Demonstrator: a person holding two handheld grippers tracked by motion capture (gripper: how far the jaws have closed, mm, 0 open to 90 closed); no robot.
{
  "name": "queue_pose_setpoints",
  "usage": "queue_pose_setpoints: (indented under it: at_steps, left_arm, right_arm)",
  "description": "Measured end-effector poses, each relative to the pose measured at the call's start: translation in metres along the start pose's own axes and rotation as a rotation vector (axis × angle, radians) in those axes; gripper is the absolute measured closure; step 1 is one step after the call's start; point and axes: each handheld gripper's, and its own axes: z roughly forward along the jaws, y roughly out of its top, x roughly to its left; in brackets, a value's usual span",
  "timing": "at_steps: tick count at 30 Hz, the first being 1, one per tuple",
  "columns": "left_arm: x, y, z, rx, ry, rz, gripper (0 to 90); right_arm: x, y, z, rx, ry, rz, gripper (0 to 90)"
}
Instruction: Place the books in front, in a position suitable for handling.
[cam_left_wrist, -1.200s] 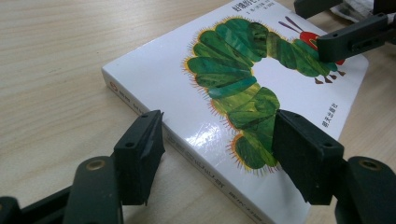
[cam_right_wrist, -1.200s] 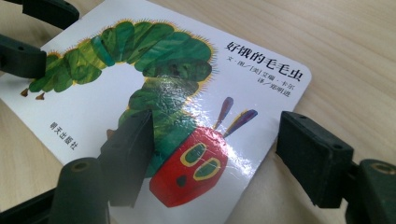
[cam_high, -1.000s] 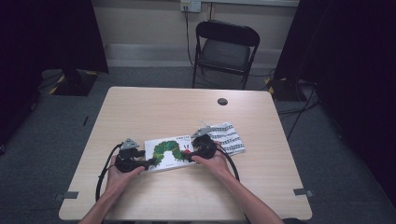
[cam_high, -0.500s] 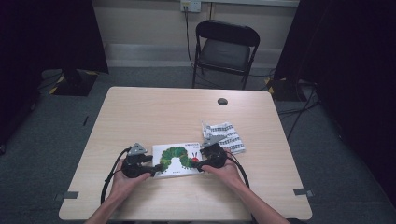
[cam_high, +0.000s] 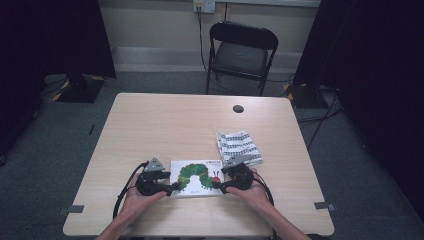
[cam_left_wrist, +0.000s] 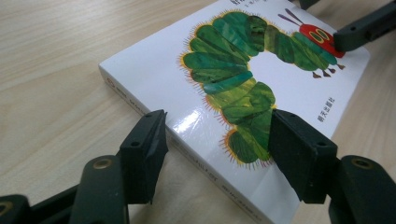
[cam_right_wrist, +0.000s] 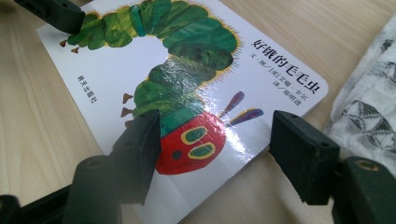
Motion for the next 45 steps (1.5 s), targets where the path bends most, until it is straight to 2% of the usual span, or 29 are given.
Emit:
queue_pose_setpoints:
  at_steps: [3, 4, 6, 10, 12, 13, 14, 17, 18, 19, 20, 21, 22, 23, 24, 26, 27, 28, 29, 30, 32, 35, 38, 39, 42, 44, 45]
  left_arm:
    - [-0.004, 0.000, -0.003, 0.020, -0.010, 0.016, 39.2]
    - [-0.005, 0.000, -0.003, 0.027, -0.018, 0.018, 35.6]
    - [-0.005, 0.000, -0.002, 0.032, -0.029, 0.005, 34.6]
    - [-0.004, 0.004, -0.007, -0.011, 0.007, 0.005, 34.2]
    - [-0.003, 0.005, -0.010, -0.006, 0.016, -0.002, 31.7]
    - [-0.003, 0.005, -0.010, 0.005, 0.020, -0.004, 31.7]
    - [-0.004, 0.005, -0.010, 0.008, 0.044, -0.002, 32.3]
    - [-0.006, 0.004, -0.014, 0.003, 0.056, 0.020, 33.3]
    - [-0.007, 0.004, -0.017, -0.007, 0.051, 0.011, 38.1]
    - [-0.007, 0.003, -0.018, -0.009, 0.048, 0.017, 37.7]
    - [-0.007, 0.003, -0.018, -0.009, 0.048, 0.017, 36.4]
    - [-0.008, 0.002, -0.018, -0.008, 0.046, 0.017, 36.4]
    - [-0.008, 0.000, -0.017, 0.000, 0.051, 0.023, 34.0]
    - [-0.008, -0.002, -0.017, 0.005, 0.048, 0.017, 34.0]
    - [-0.006, -0.003, -0.017, 0.006, 0.053, 0.005, 33.6]
    - [-0.004, -0.004, -0.017, 0.004, 0.063, -0.006, 32.5]
    - [-0.001, -0.003, -0.020, 0.004, 0.071, -0.017, 28.0]
    - [-0.001, -0.003, -0.020, 0.004, 0.071, -0.017, 26.5]
    - [-0.001, -0.003, -0.021, 0.009, 0.081, -0.035, 26.5]
    - [0.000, -0.003, -0.022, 0.013, 0.089, -0.030, 22.1]
    - [0.001, -0.005, -0.025, 0.005, 0.096, -0.025, 21.1]
    - [0.004, -0.006, -0.030, 0.002, 0.096, -0.024, 20.0]
    - [0.006, -0.005, -0.035, -0.030, 0.105, -0.035, 16.1]
    - [0.006, -0.005, -0.036, -0.036, 0.110, -0.047, 16.1]
    - [0.005, -0.006, -0.037, -0.051, 0.132, -0.045, 16.1]
    - [0.005, -0.006, -0.038, -0.047, 0.110, -0.035, 16.5]
    - [0.005, -0.006, -0.038, -0.059, 0.100, -0.030, 15.9]
  right_arm:
    - [0.000, 0.000, -0.001, 0.006, 0.002, -0.009, 33.3]
    - [-0.001, -0.001, -0.001, 0.005, 0.010, -0.009, 33.4]
    - [-0.001, -0.001, -0.001, 0.004, 0.014, -0.006, 33.5]
    - [-0.004, 0.002, -0.003, -0.006, 0.027, 0.003, 34.2]
    - [-0.009, 0.007, -0.014, -0.042, 0.018, 0.006, 35.5]
    - [-0.009, 0.007, -0.014, -0.042, 0.018, 0.006, 35.5]
    - [-0.012, 0.009, -0.017, -0.054, 0.009, 0.011, 35.6]
    - [-0.028, 0.015, -0.033, -0.101, -0.059, 0.025, 38.9]
    - [-0.040, 0.016, -0.039, -0.118, -0.118, 0.039, 41.0]
    - [-0.047, 0.017, -0.041, -0.121, -0.138, 0.055, 41.5]
    - [-0.047, 0.017, -0.041, -0.121, -0.138, 0.055, 41.5]
    - [-0.051, 0.017, -0.042, -0.126, -0.147, 0.060, 41.5]
    - [-0.065, 0.017, -0.042, -0.133, -0.169, 0.097, 39.0]
    - [-0.065, 0.017, -0.042, -0.133, -0.169, 0.097, 39.0]
    - [-0.080, 0.017, -0.035, -0.121, -0.162, 0.137, 32.1]
    - [-0.082, 0.016, -0.033, -0.118, -0.167, 0.142, 29.6]
    - [-0.091, 0.013, -0.023, -0.094, -0.176, 0.167, 24.5]
    - [-0.091, 0.013, -0.023, -0.094, -0.176, 0.167, 24.5]
    - [-0.094, 0.012, -0.019, -0.087, -0.180, 0.170, 21.8]
    - [-0.096, 0.010, -0.015, -0.081, -0.183, 0.180, 18.1]
    - [-0.099, 0.008, -0.009, -0.072, -0.192, 0.193, 16.9]
    - [-0.100, 0.007, -0.005, -0.058, -0.204, 0.180, 16.9]
    - [-0.101, 0.005, 0.001, -0.048, -0.218, 0.171, 16.9]
    - [-0.101, 0.005, 0.001, -0.048, -0.218, 0.171, 16.9]
    - [-0.102, 0.006, 0.003, -0.049, -0.234, 0.159, 16.9]
    - [-0.102, 0.007, 0.003, -0.042, -0.271, 0.138, 18.9]
    - [-0.102, 0.008, 0.002, -0.045, -0.271, 0.134, 19.3]
